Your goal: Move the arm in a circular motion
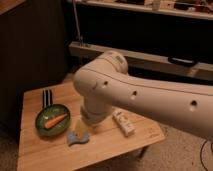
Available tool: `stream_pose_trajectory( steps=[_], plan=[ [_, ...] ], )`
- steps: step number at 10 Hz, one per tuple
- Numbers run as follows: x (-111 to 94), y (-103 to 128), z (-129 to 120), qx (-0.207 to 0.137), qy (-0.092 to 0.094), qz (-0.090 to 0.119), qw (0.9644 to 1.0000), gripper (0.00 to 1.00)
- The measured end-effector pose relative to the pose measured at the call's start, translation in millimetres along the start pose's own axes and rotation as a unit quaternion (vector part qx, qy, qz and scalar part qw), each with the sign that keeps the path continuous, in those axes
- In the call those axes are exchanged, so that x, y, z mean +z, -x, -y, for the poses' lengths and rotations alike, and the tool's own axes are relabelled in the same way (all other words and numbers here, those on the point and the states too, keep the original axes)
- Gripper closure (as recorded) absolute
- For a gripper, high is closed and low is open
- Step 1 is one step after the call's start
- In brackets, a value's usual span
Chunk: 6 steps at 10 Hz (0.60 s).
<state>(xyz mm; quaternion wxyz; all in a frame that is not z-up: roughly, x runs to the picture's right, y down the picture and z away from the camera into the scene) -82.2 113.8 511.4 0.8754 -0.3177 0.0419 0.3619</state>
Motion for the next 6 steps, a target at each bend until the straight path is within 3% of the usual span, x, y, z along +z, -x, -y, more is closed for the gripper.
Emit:
stream_pose_trajectory(
  steps=[4,6],
  plan=[
    [3.5,90.1,-14.8,-0.092,-0.009,0.010,0.9957,0.20],
    [10.5,126.6,11.6,-0.114,-0.022,0.008,0.9932,0.20]
  ],
)
